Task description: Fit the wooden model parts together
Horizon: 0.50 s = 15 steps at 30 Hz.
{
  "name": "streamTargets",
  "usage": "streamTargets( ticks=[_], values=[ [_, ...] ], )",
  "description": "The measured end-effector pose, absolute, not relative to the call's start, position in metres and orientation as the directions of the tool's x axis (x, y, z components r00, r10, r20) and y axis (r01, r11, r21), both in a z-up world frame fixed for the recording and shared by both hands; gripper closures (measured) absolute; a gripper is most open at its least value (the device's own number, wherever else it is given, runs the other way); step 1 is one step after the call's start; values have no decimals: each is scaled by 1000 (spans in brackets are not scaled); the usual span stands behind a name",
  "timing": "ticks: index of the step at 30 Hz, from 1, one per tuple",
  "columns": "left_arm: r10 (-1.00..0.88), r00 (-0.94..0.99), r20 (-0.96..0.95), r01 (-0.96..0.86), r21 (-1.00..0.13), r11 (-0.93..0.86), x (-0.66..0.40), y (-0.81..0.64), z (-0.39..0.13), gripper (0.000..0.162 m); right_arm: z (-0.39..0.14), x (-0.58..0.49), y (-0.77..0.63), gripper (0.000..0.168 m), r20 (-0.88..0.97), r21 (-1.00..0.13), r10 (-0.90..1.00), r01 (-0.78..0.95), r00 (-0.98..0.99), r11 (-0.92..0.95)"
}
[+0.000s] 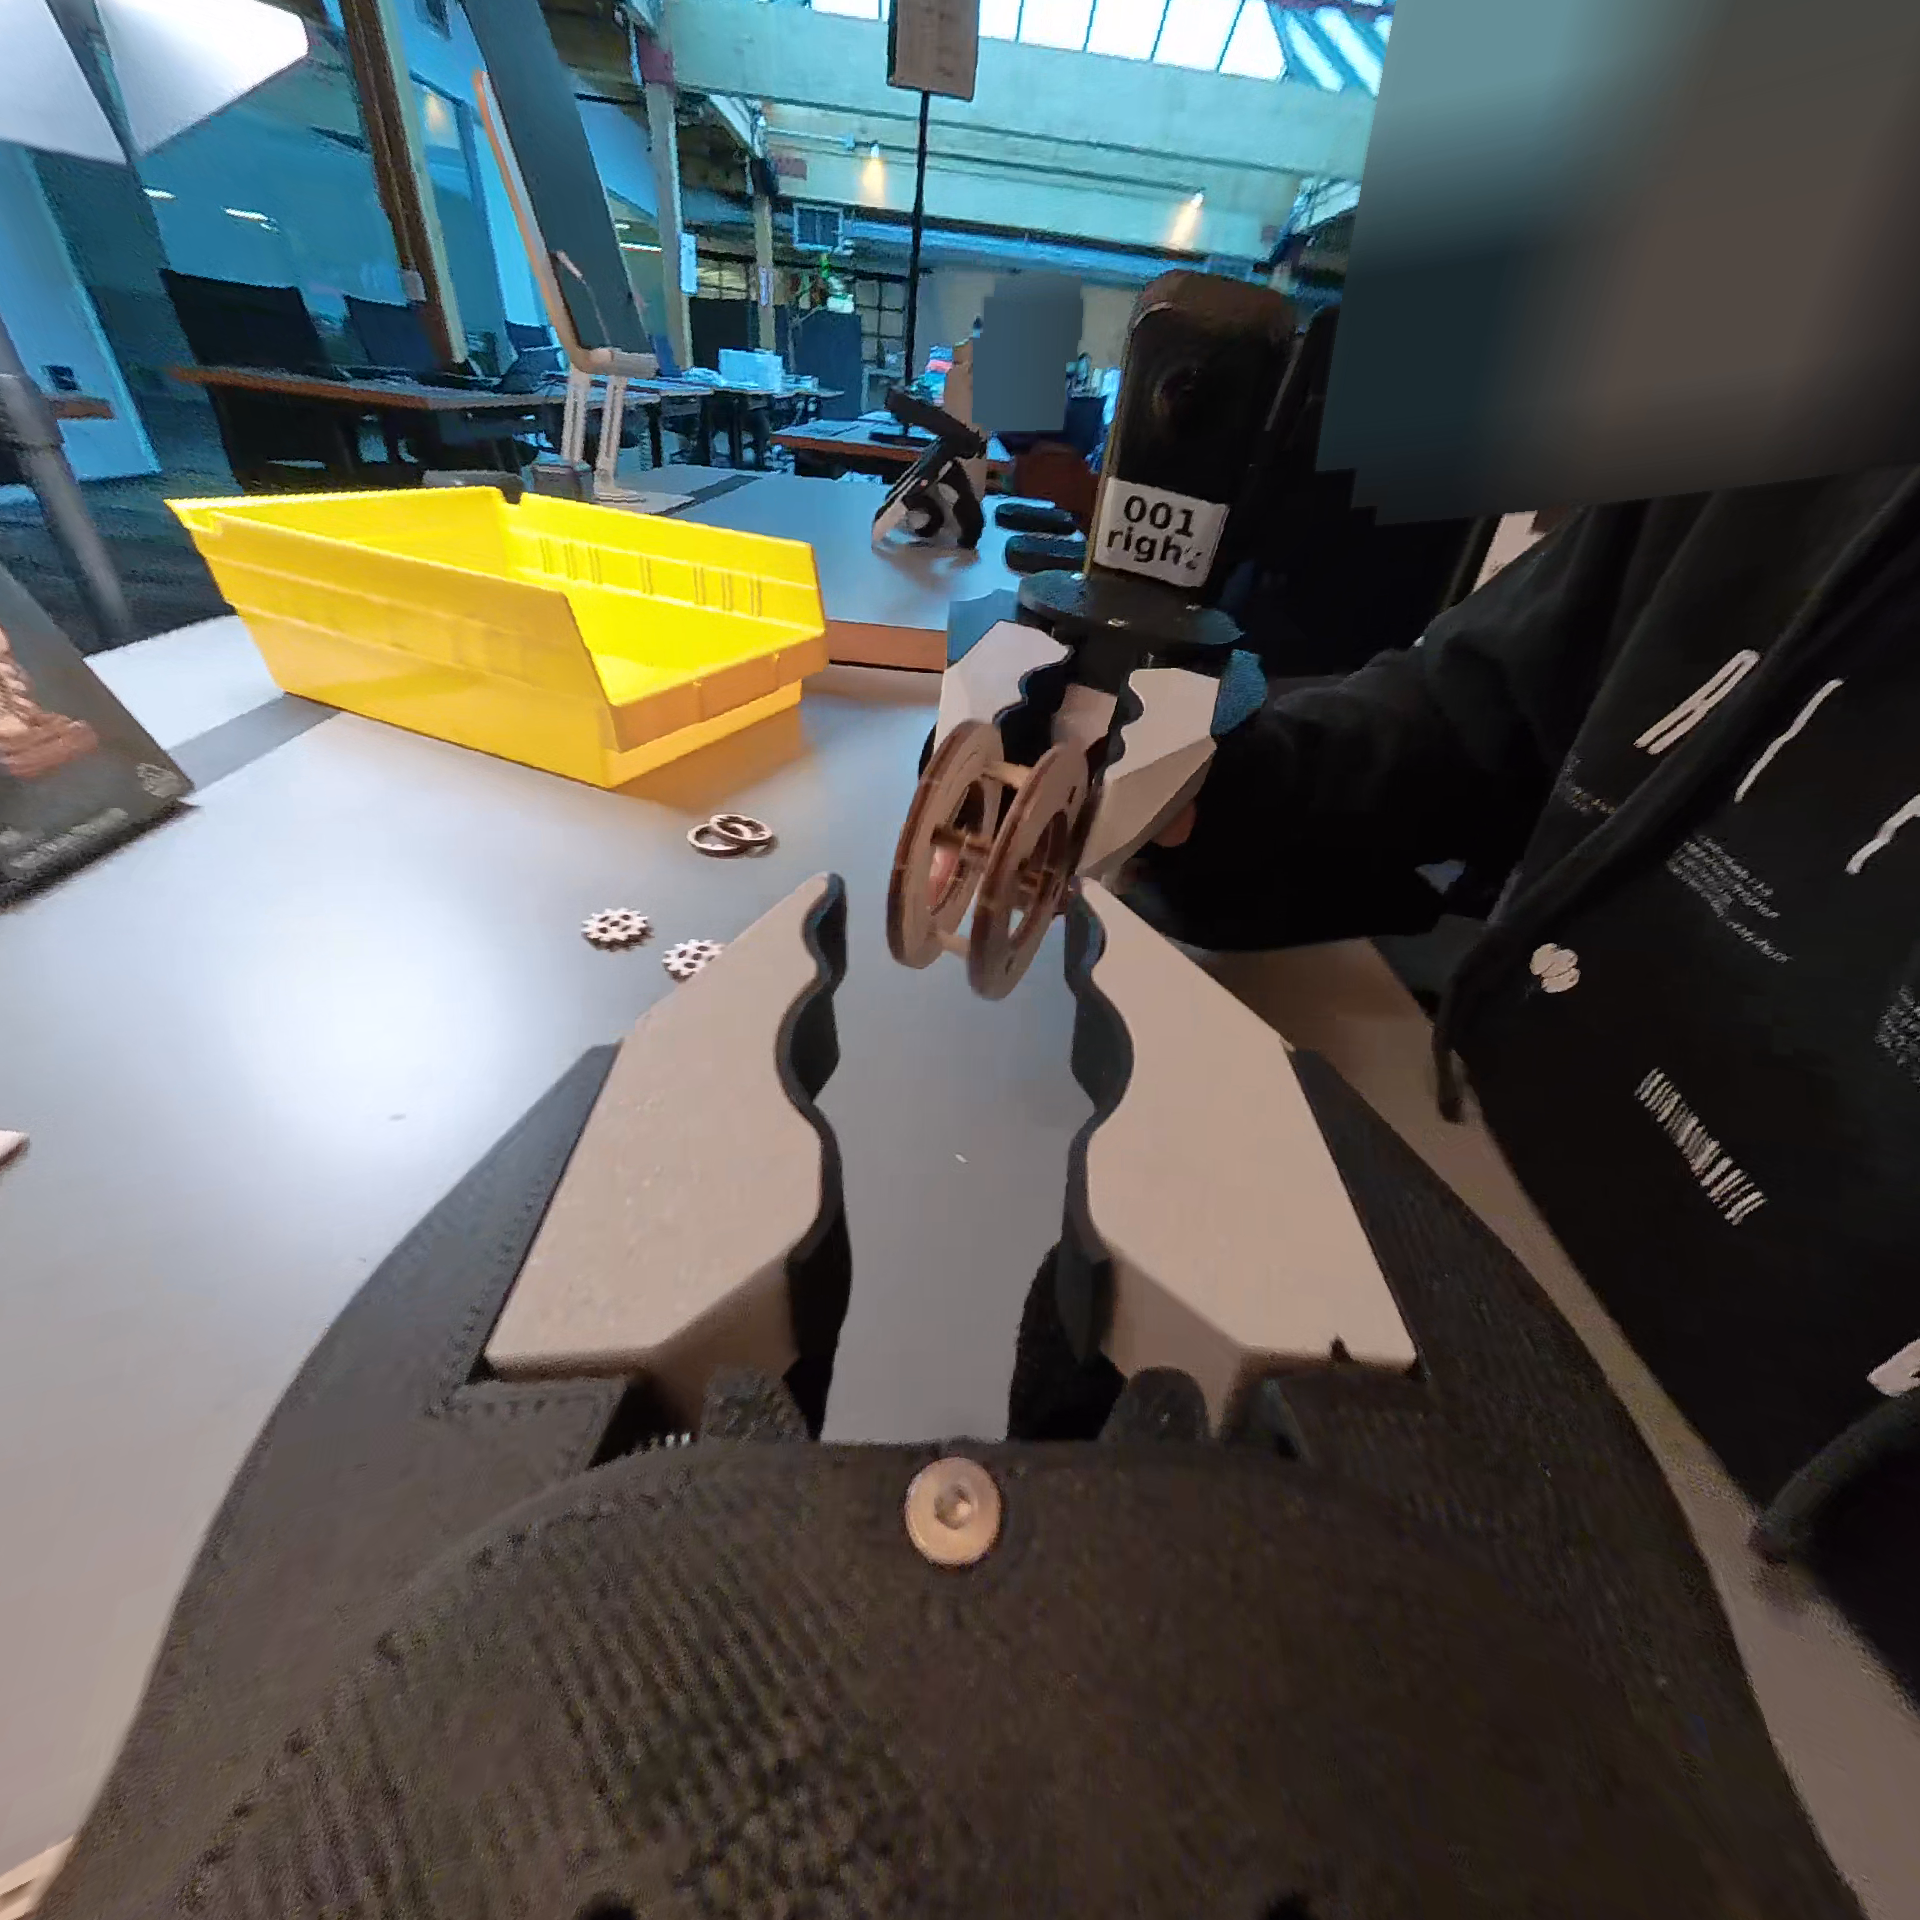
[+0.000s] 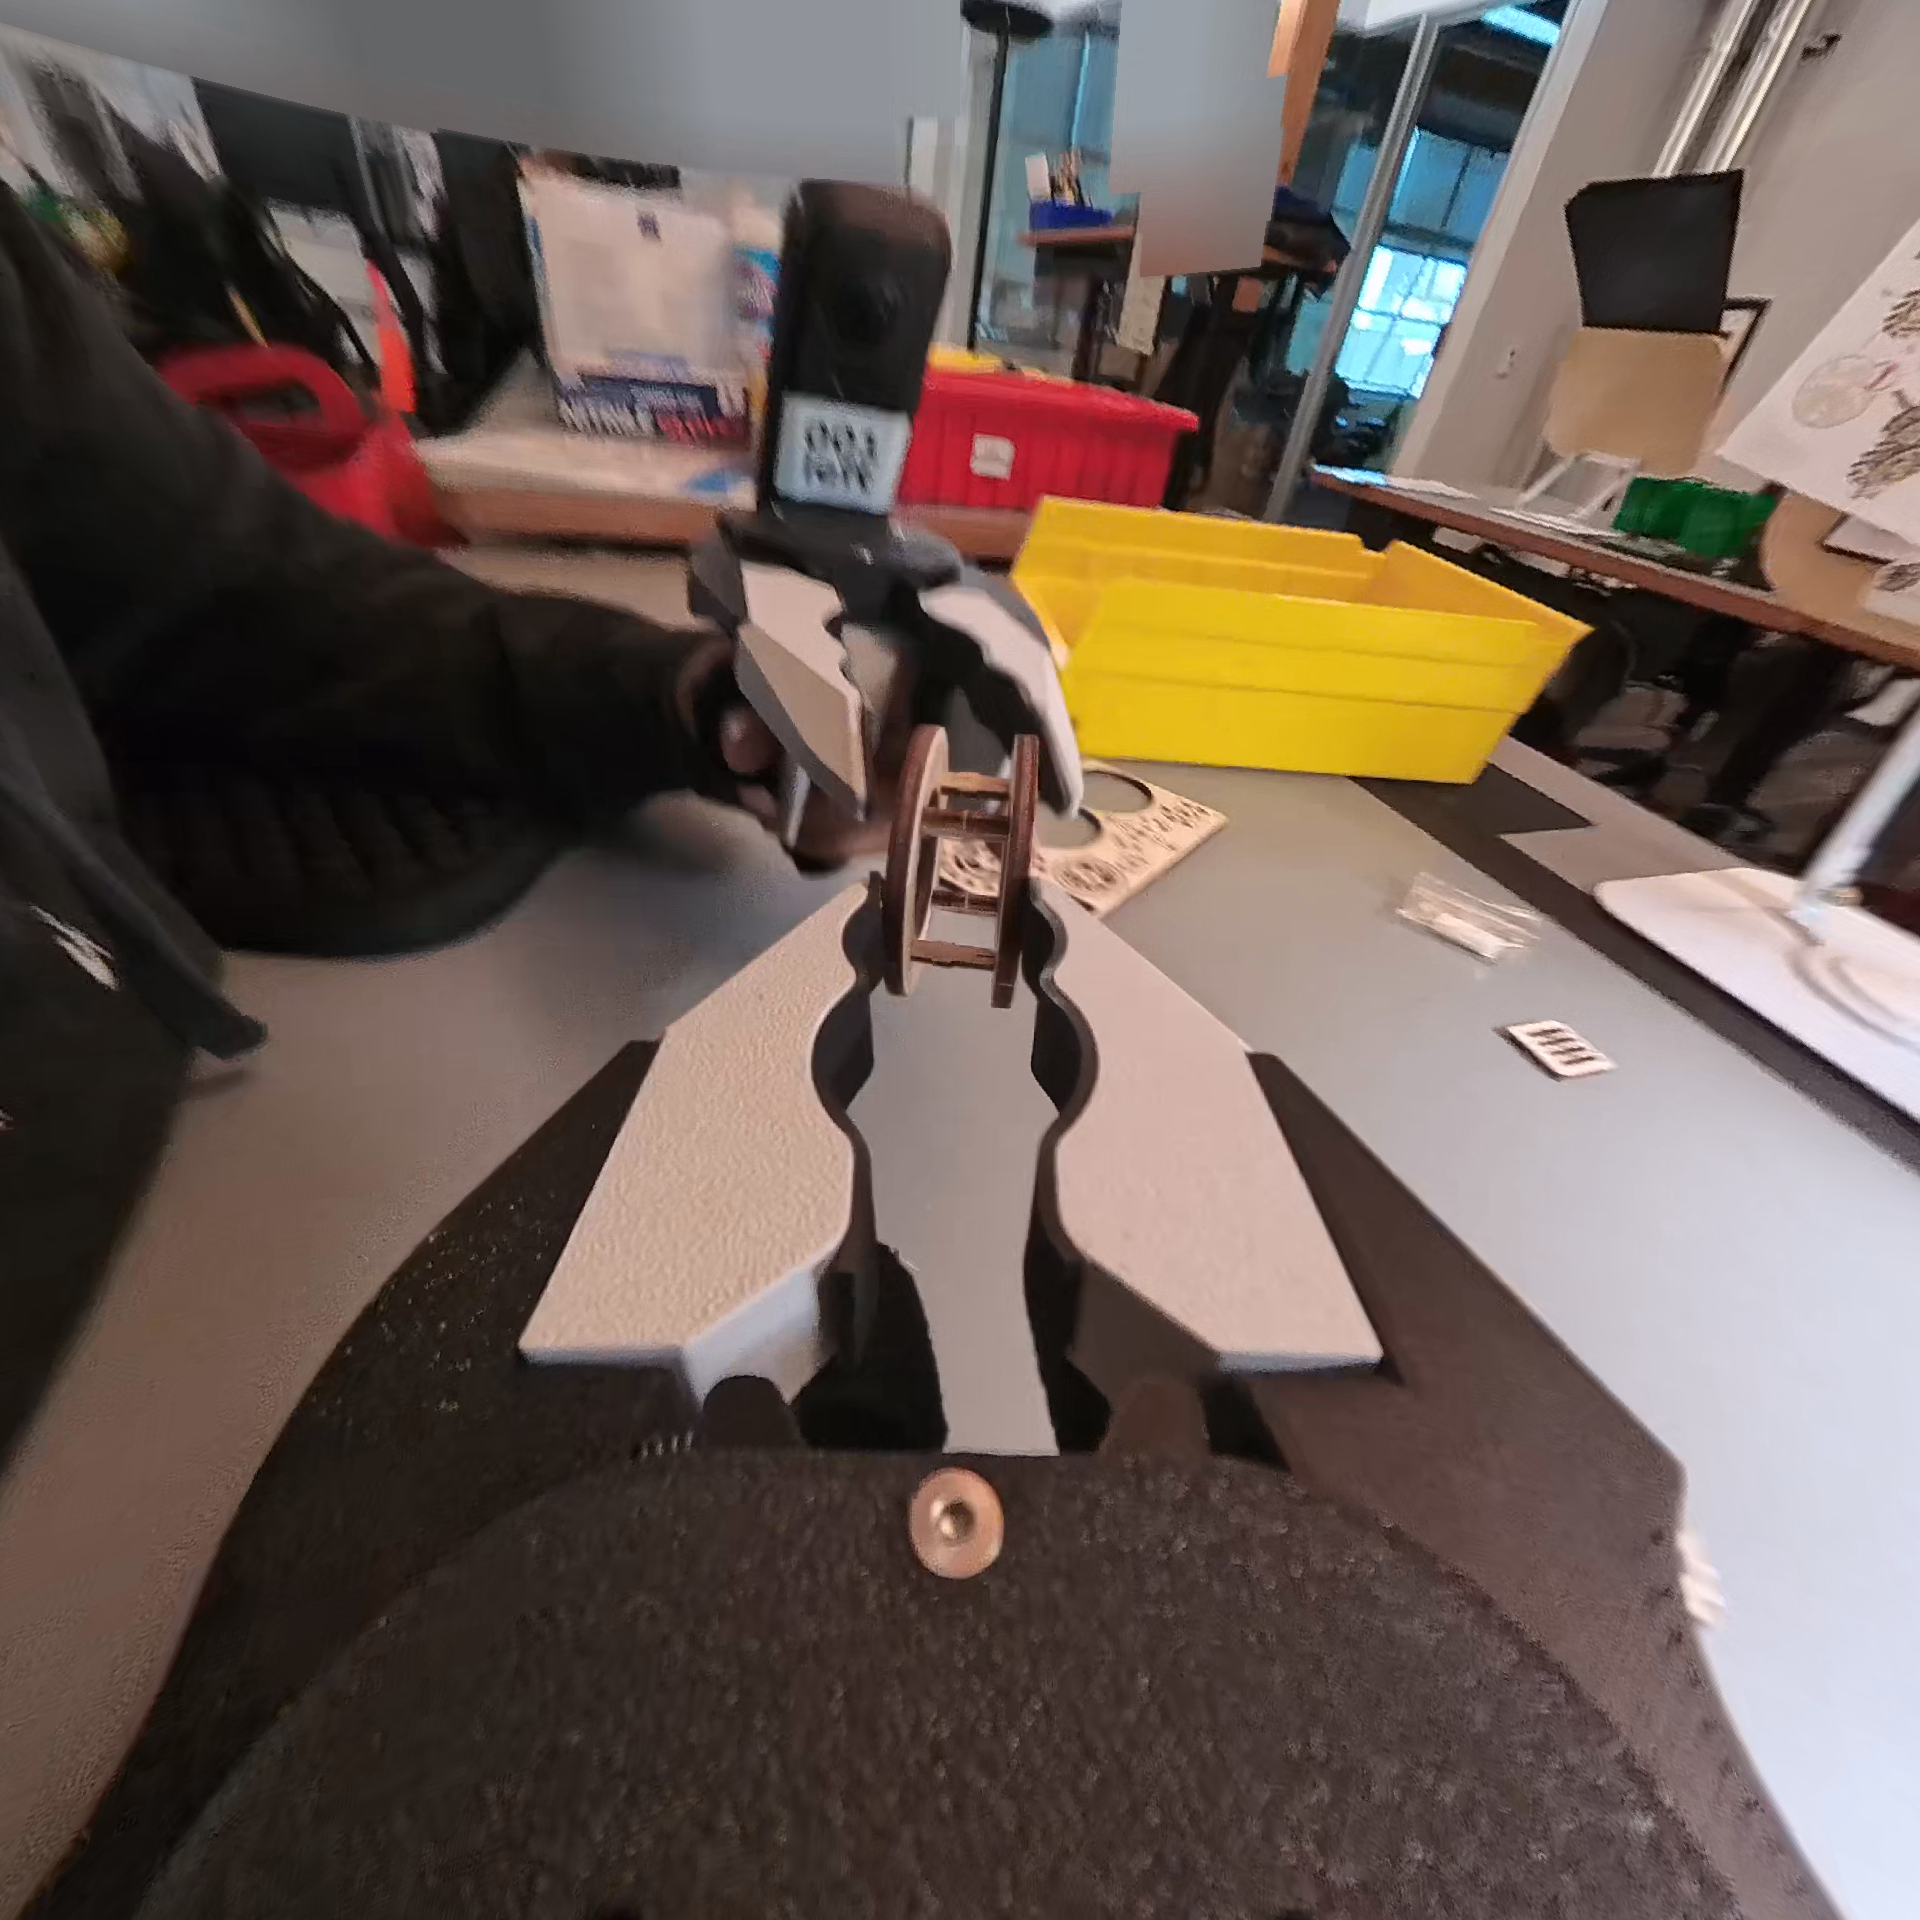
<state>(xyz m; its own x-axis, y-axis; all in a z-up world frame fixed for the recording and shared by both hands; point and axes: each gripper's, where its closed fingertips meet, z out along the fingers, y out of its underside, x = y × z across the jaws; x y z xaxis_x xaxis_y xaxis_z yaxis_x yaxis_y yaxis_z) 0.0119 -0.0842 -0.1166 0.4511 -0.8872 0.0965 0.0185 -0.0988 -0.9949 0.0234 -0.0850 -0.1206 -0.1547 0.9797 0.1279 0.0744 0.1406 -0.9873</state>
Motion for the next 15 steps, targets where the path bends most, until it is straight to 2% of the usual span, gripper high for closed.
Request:
streamTargets(
  ticks=[4, 7, 12, 15],
  values=[
    [-865, 487, -125, -202, -979, 28, 12, -86, -119, 114, -141, 21, -88, 146, 373, -898, 913, 185, -162, 400],
    [-868, 435, -240, -356, -931, 79, 21, -94, -133, 114, -156, 18, -98, 146, 508, -803, 835, 235, -211, 548],
    [-881, 329, -340, -518, -845, 133, 32, -106, -161, 129, -165, 17, -108, 146, 603, -716, 756, 246, -253, 653],
    [-870, 299, -392, -550, -816, 178, 32, -109, -165, 131, -165, 18, -111, 146, 633, -690, 731, 245, -253, 682]
  ],
)
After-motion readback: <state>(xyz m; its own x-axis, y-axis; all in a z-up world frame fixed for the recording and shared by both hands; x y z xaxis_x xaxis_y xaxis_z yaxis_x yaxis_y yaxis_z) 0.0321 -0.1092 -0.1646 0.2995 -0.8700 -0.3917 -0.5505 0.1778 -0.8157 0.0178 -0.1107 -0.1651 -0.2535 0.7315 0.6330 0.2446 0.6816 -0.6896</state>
